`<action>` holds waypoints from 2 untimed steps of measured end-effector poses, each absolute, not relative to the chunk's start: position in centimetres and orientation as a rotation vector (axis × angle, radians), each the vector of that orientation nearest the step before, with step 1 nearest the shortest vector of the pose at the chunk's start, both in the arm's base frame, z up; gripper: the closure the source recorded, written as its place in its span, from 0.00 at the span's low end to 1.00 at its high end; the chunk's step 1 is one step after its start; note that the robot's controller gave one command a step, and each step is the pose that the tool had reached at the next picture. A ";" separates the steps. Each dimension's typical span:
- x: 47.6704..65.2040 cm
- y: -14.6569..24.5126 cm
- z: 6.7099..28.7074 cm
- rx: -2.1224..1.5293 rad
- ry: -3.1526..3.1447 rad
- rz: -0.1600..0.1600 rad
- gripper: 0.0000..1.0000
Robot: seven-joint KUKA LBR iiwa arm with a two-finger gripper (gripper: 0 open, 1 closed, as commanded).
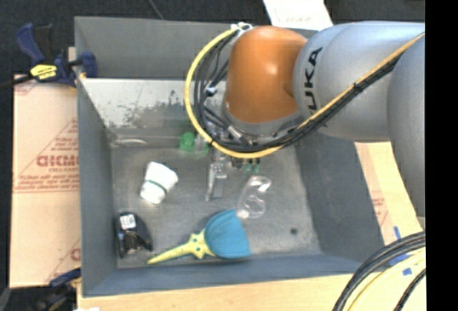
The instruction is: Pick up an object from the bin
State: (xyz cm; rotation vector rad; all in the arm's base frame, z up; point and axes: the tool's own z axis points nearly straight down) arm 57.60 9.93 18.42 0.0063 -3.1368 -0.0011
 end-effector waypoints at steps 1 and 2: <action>57.7 9.9 18.9 0.000 -3.144 -0.003 0.00; 49.4 13.7 9.4 0.228 -3.143 -0.004 0.00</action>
Offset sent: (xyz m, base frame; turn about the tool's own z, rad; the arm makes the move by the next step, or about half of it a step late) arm -0.1036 0.0466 -0.1142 -0.1459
